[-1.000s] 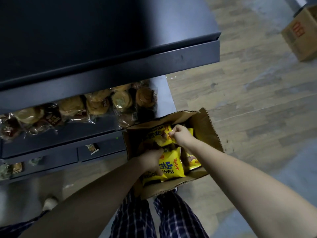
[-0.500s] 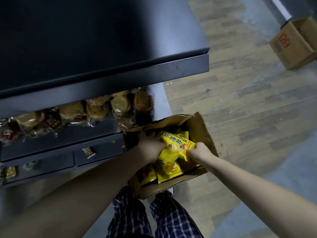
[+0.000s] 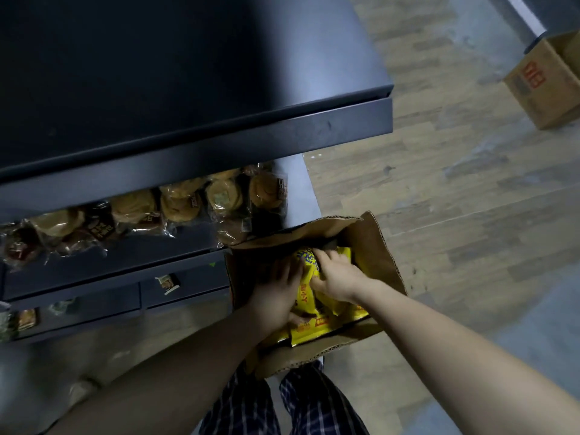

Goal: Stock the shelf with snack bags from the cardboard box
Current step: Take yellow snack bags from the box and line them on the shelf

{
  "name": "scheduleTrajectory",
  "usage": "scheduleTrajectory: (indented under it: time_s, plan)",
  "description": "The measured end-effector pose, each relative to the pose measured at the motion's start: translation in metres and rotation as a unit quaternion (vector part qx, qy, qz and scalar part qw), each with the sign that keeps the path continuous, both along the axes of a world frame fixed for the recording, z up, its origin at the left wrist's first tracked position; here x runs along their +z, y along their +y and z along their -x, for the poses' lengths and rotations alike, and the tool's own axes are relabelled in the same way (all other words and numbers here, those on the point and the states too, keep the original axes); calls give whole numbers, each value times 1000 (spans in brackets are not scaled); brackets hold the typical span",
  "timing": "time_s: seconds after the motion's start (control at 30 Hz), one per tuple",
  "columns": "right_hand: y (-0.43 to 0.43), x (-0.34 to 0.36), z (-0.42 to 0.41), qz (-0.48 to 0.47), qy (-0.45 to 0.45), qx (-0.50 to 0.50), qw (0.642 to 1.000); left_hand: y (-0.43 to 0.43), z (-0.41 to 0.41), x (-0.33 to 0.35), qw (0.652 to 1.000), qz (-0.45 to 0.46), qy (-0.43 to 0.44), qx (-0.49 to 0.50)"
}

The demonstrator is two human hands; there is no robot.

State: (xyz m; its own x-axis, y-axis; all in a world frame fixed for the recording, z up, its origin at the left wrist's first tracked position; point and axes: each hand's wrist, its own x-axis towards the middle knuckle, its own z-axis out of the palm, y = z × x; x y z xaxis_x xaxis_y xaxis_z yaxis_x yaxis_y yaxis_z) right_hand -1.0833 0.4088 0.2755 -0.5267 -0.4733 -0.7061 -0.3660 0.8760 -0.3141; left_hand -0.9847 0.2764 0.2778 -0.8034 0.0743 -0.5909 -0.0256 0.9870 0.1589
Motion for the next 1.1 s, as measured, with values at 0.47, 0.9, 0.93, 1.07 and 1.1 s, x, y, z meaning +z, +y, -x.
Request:
scheduleTrajectory:
  time_s: [0.47,0.9,0.93,1.07,1.1]
  plan:
    - [-12,7,11,-4,-15,-118,993,-13,11,-14,942,-224,-36,248]
    - [62,84,14,281,-394,-423,766,-8,9,70,835,-434,64,331]
    - [65,91,12,302,-415,-418,750,-8,7,77,829,-443,75,332]
    - [63,124,-1,340,-458,-384,726,0,4,115,763,-507,83,392]
    - [59,133,-5,329,-455,-383,733,2,3,126,744,-520,67,413]
